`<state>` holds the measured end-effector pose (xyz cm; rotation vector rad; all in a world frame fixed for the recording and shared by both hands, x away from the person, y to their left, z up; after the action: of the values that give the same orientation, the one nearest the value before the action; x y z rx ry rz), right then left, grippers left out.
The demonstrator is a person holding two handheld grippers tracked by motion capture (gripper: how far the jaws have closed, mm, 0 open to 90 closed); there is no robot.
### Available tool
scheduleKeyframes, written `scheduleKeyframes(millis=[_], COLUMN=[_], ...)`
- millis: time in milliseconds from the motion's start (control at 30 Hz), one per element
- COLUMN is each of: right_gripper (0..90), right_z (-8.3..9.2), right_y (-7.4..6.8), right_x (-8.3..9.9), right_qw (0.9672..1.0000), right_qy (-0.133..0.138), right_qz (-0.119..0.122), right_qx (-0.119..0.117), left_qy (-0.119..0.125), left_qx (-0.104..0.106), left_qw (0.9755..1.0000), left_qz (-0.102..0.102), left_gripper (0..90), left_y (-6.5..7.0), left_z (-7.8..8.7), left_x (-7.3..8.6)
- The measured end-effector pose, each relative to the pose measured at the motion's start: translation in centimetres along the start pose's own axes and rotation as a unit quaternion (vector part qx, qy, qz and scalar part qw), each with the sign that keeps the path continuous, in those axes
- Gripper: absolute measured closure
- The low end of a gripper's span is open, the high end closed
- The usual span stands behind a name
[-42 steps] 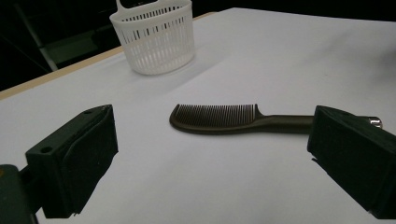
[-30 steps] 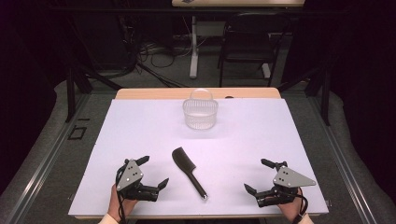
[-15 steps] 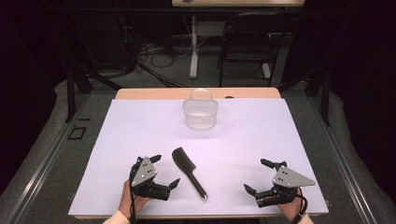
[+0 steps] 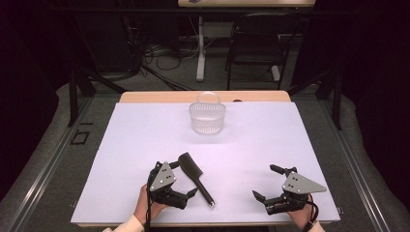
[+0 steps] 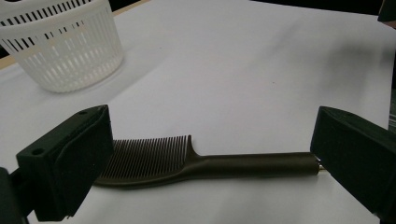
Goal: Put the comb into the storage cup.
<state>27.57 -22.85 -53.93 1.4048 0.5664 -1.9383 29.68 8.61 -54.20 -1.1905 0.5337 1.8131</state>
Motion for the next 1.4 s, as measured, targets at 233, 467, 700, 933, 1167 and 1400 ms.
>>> scheduleKeyframes(millis=[233, 467, 700, 933, 1167, 1400], right_gripper=[0.0, 0.0, 0.0, 0.0, 0.0, 0.0], right_z=[-0.1, 0.1, 0.0, 0.0, 0.0, -0.1], right_y=[0.0, 0.0, 0.0, 0.0, 0.1, 0.1], right_x=[0.0, 0.0, 0.0, 0.0, 0.1, 0.0], right_qw=[1.0000, 1.0000, 1.0000, 1.0000, 1.0000, 1.0000], right_qy=[-0.001, -0.002, -0.003, -0.003, -0.004, -0.005], right_qz=[0.001, -0.002, 0.000, 0.002, 0.001, 0.003], right_qx=[-0.001, 0.000, 0.001, 0.001, 0.002, 0.001], left_qy=[-0.005, -0.010, -0.027, -0.041, -0.049, -0.068], left_qx=[0.002, 0.011, 0.023, 0.040, 0.061, 0.109], left_qw=[1.0000, 0.9999, 0.9994, 0.9983, 0.9969, 0.9915], left_qz=[-0.005, -0.003, -0.005, -0.011, -0.012, -0.018], left_gripper=[0.0, 0.0, 0.0, 6.6, 30.8, 70.3], left_y=[0.6, 1.3, 2.1, 2.9, 3.8, 5.2], left_z=[-0.8, -1.8, -3.0, -3.8, -4.4, -5.1], left_x=[-0.5, -0.9, -1.2, -1.4, -1.4, -1.1])
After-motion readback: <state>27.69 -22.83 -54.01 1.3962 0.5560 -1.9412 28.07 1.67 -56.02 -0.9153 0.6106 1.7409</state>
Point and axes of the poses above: each handheld gripper's, and its own axes: z roughly backward along the jaws, x roughly out of its underside, y roughly to its right, the point moved 5 cm from there along -z, roughly forward along the jaws, and after that the axes turned 4 degrees about -z, right-handed, at the moved point
